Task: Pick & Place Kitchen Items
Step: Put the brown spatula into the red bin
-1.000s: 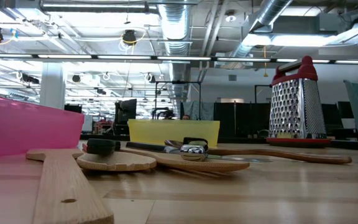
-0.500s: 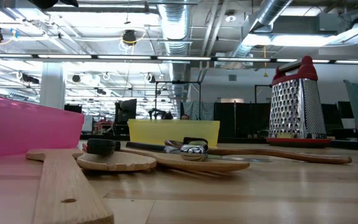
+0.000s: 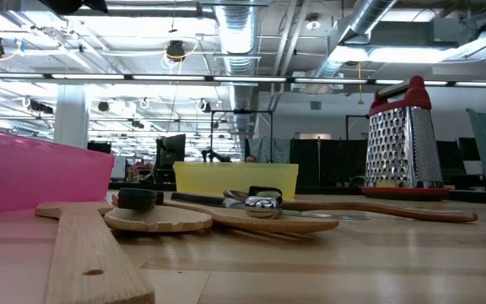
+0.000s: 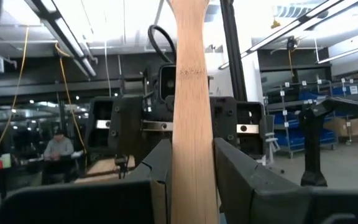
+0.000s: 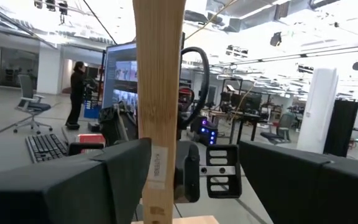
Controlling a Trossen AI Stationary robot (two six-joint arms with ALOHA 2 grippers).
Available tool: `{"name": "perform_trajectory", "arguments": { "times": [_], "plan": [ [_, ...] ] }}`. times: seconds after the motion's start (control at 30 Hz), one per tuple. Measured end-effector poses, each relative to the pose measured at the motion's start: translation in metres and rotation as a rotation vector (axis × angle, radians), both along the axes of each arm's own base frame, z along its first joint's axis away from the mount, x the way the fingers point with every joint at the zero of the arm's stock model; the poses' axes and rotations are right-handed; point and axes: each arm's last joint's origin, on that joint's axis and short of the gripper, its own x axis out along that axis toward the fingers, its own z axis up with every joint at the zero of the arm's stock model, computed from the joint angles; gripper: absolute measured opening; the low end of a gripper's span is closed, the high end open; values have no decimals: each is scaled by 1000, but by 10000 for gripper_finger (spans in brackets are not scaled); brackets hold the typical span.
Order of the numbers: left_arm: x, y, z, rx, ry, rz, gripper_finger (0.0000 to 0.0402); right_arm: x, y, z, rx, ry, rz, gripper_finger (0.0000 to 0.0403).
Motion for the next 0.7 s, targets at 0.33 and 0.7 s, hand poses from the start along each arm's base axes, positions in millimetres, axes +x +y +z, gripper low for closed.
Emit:
{"name": "perform_trajectory", "arguments": {
  "times": [0.33, 0.7],
  "plan": [
    [3, 1, -3, -17, 22, -8, 66, 1, 1, -4, -8, 41, 35, 255],
    [3, 0, -3, -17, 22, -11, 66, 3, -6, -4, 12, 32, 59, 256]
  ]
}}
